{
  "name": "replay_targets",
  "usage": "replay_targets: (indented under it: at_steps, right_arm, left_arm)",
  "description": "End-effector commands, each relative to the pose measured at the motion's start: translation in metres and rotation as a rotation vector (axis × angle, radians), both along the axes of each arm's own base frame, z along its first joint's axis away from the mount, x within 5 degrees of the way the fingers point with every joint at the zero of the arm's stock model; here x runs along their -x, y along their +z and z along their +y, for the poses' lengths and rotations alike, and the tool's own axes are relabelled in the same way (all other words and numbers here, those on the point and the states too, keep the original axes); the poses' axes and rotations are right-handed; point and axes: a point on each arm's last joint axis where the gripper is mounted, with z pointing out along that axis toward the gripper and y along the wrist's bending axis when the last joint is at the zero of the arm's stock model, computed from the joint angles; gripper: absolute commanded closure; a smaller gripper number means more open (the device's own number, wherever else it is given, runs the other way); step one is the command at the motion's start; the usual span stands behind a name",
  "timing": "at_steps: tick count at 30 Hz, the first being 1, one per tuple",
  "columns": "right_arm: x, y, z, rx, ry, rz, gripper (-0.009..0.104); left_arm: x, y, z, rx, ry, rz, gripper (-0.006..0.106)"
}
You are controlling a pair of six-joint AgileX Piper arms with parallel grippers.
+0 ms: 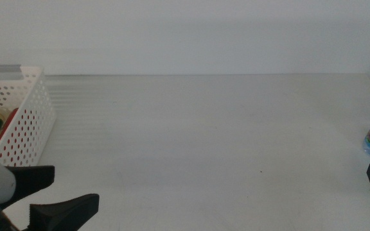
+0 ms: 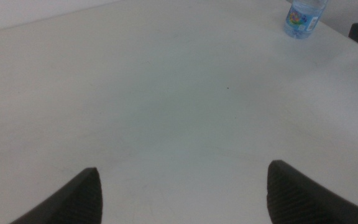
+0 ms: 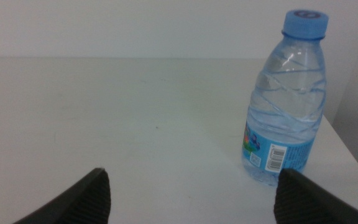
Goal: Use arms to grab the bottles and put them into the dustbin to the left of the table.
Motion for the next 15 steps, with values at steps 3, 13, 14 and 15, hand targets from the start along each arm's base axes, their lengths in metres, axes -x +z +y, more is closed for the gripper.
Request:
replay_targets:
  at_steps: [3, 13, 14, 15]
  right_arm:
    - [-0.003, 0.005, -0.001, 0.009, -0.008, -0.077, 0.012]
    - [-0.013, -0.01, -0.001, 0.024, -0.011, -0.035, 0.012]
    - [-0.014, -0.012, -0.001, 0.026, -0.01, -0.023, 0.012]
    - [-0.015, -0.013, -0.001, 0.026, -0.012, -0.018, 0.012]
  left_arm:
    - [-0.002, 0.016, -0.002, 0.075, 0.0, -0.065, 0.017]
    - [-0.002, 0.016, -0.002, 0.075, 0.0, -0.065, 0.017]
    - [-0.002, 0.016, -0.002, 0.075, 0.0, -0.065, 0.017]
    - [-0.002, 0.016, -0.002, 0.075, 0.0, -0.065, 0.017]
